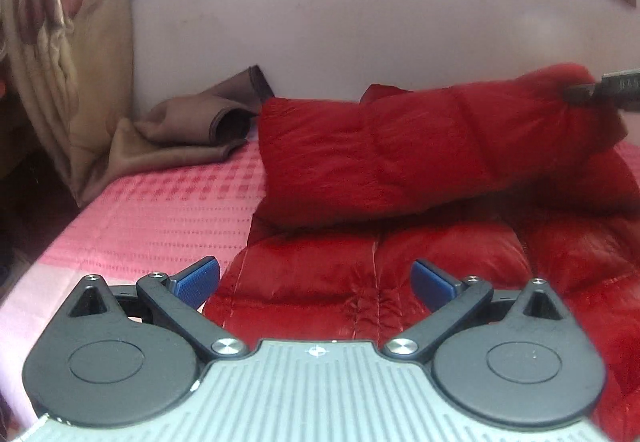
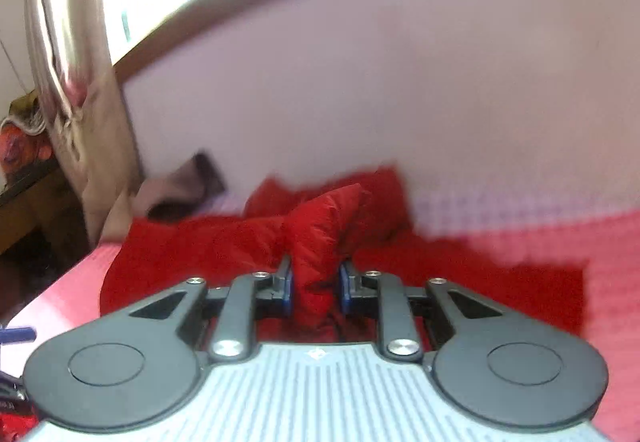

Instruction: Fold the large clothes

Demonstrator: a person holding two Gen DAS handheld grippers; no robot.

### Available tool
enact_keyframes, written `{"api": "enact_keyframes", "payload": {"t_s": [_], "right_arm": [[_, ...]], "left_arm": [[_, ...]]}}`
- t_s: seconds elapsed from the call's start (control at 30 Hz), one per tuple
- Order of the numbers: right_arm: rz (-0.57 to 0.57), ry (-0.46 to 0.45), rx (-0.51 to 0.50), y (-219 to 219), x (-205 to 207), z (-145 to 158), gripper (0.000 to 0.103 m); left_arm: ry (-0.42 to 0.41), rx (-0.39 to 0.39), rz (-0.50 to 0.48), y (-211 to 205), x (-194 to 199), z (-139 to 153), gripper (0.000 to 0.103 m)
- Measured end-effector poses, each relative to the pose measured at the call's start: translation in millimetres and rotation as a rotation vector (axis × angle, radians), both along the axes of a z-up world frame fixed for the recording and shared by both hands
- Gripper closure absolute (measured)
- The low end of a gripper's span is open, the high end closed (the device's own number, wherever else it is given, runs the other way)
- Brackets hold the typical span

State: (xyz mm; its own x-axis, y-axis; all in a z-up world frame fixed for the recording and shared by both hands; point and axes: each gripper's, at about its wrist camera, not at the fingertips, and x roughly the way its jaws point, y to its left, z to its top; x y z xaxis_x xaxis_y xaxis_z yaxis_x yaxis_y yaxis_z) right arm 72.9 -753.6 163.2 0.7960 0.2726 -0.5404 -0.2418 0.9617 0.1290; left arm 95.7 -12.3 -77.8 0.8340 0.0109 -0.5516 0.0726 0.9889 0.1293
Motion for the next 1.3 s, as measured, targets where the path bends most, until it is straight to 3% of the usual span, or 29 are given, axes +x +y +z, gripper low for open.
{"api": "enact_keyframes", "payload": {"t_s": [0.1, 0.2, 0.43, 0.63, 0.87, 0.9, 0.97, 1.0, 1.03, 1.2, 1.3], "right_arm": [[-0.04, 0.014, -0.047, -15, 8, 1, 0.082], [-0.058, 0.065, -0.136, -21, 16, -23, 0.082], [-0.115, 0.092, -0.109, -37, 25, -59, 0.074], [-0.121, 0.095, -0.133, -30, 26, -74, 0.069], [-0.126, 0.127, -0.083, -36, 30, -79, 0.063], [-0.131, 0.133, -0.072, -38, 30, -77, 0.058], [-0.146, 0.134, -0.056, -39, 26, -70, 0.038], [-0.157, 0.125, -0.049, -40, 22, -66, 0.021], [-0.169, 0.109, -0.044, -40, 16, -60, 0.016], [-0.163, -0.014, -0.031, -35, -36, -25, 0.015], [-0.129, -0.041, 0.012, -33, -77, -9, 0.005]], "left_arm": [[-0.011, 0.038, -0.008, -11, 4, -3, 0.002], [0.003, 0.056, -0.019, -16, 7, -11, 0.002], [0.051, 0.069, -0.002, -17, 16, -23, 0.002], [0.067, 0.055, 0.01, -12, 19, -27, 0.001], [0.067, 0.052, 0.017, -10, 18, -28, 0.001], [0.065, 0.052, 0.018, -11, 18, -28, 0.001], [0.059, 0.057, 0.019, -11, 16, -27, 0.001], [0.057, 0.06, 0.019, -12, 15, -26, 0.001], [0.054, 0.062, 0.019, -12, 14, -26, 0.001], [0.031, 0.068, 0.015, -13, 6, -20, 0.001], [0.017, 0.068, 0.011, -14, 0, -15, 0.001]]}}
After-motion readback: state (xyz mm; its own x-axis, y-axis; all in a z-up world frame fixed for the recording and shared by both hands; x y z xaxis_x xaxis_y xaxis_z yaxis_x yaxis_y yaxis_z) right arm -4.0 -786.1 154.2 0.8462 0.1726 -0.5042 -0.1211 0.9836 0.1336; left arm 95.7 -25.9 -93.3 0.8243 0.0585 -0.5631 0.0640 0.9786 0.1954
